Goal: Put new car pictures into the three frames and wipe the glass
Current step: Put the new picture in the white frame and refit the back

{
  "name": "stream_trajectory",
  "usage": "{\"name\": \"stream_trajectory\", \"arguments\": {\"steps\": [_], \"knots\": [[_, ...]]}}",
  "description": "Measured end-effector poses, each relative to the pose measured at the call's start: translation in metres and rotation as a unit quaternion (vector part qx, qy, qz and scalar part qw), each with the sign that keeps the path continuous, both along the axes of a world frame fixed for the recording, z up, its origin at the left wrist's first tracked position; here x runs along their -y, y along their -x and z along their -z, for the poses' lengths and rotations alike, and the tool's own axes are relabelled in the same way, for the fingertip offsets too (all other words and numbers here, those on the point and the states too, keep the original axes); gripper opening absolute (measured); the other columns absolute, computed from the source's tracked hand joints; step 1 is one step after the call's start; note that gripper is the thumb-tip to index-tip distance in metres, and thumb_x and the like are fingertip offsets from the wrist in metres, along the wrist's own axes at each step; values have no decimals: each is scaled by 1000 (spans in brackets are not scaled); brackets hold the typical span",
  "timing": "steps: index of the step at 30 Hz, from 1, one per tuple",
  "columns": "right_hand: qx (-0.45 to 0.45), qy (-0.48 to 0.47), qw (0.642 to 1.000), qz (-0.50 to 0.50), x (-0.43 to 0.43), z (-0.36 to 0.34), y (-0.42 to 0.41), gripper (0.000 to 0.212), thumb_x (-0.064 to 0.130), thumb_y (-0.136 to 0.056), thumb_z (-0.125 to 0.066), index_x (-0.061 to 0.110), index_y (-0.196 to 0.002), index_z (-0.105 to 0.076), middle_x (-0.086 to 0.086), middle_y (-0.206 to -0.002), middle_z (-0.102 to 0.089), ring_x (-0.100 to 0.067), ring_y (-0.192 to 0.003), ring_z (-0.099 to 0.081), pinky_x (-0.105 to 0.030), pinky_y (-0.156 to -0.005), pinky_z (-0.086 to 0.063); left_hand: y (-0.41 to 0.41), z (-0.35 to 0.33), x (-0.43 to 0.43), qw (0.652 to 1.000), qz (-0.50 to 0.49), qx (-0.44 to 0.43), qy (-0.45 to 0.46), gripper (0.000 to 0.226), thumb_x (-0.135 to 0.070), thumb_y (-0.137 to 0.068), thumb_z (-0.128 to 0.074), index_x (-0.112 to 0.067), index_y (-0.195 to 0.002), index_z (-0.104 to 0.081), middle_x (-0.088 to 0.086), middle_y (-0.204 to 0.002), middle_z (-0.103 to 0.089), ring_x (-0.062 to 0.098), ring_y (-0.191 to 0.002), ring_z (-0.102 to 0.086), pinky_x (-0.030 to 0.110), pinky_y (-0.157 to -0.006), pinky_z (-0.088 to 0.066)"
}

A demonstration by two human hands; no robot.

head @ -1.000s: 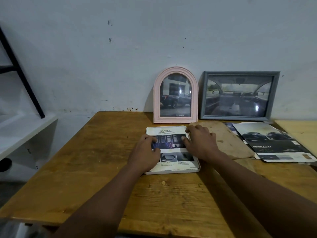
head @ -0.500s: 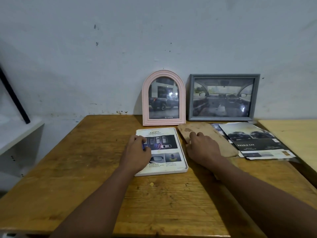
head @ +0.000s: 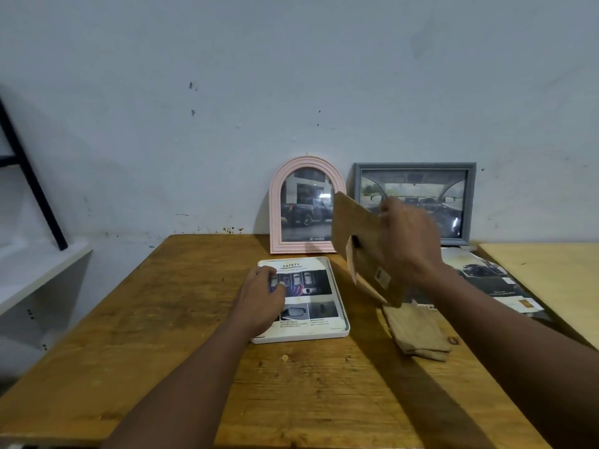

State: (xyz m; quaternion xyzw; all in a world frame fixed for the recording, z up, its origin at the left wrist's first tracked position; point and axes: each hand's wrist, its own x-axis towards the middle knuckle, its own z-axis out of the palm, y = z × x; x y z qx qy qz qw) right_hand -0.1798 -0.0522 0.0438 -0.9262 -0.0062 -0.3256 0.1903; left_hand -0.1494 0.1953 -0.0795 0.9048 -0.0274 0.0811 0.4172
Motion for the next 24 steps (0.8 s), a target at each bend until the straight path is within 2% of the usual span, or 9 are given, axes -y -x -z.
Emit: {"name": "stream_trajectory", "arguments": {"steps": [2, 4, 7, 9, 11, 14, 18, 20, 24], "knots": [[18, -43, 999, 18, 1, -9, -4, 29, 10, -92, -66, 10, -120, -61, -8, -105, -70, -26, -90, -66, -43, -79, -58, 2, -6, 3, 998, -4, -21, 52, 36, -26, -105, -53, -21, -141, -49, -4, -136, -43, 12, -109, -53, 22, -73, -57], [22, -54, 998, 20, 1, -7, -13, 30, 9, -95, -62, 14, -124, -60, -8, -106, -70, -25, -89, -67, -43, -76, -58, 4, -11, 6, 997, -1, -35, 68, 37, -28, -105, -53, -24, -142, -48, -7, -130, -45, 12, -109, -52, 28, -80, -55], [-105, -37, 993, -29, -8, 18, -25, 29, 38, -96, -58, 21, -120, -61, -2, -103, -69, -21, -87, -65, -45, -76, -58, 3, -7, 8, 998, 18, -50, 34, 33, -40, -96, -58, -31, -128, -58, -11, -124, -59, 12, -105, -58, 35, -85, -54], [-216, -12, 974, -66, -17, 40, -25, 45, 58, -92, -54, 24, -120, -61, 0, -111, -67, -19, -95, -64, -44, -81, -58, 3, 0, 6, 998, 16, -55, -3, 41, -59, -83, -56, -37, -116, -65, -12, -115, -65, 15, -102, -62, 46, -90, -56], [-271, -3, 958, -97, -25, 58, -22, 67, 76, -84, -48, 24, -124, -59, -2, -121, -65, -20, -104, -61, -45, -86, -56, -1, 8, 3, 998, 21, -56, -13, 51, -66, -78, -51, -42, -121, -64, -13, -121, -64, 17, -110, -60, 49, -95, -54], [-323, 29, 938, -119, -39, 75, -15, 96, 93, -69, -40, 24, -134, -54, -3, -128, -61, -23, -111, -57, -45, -90, -53, 5, 1, 2, 997, 33, -63, 8, 53, -43, -83, -47, -43, -134, -58, -8, -134, -59, 20, -118, -57, 49, -99, -52], [-323, 122, 933, -97, -56, 80, -9, 117, 103, -51, -36, 26, -138, -46, -9, -137, -53, -32, -122, -48, -48, -95, -48, 7, -6, -2, 997, 32, -67, 15, 57, -12, -94, -43, -36, -144, -55, -5, -143, -53, 22, -125, -52, 44, -104, -48], [-331, 137, 931, -76, -62, 79, -9, 114, 100, -55, -40, 25, -140, -42, -11, -140, -49, -35, -126, -45, -48, -97, -46, 6, -6, -4, 997, 31, -65, 4, 62, -5, -94, -42, -36, -147, -52, -4, -144, -52, 21, -125, -50, 42, -103, -47], [-289, 163, 941, -67, -73, 77, -7, 71, 73, -85, -45, 20, -133, -49, -11, -126, -56, -30, -108, -56, -42, -86, -51, 7, -5, -4, 997, 39, -64, 2, 66, -3, -95, -42, -39, -150, -47, -3, -146, -49, 23, -123, -52, 45, -102, -50]]}}
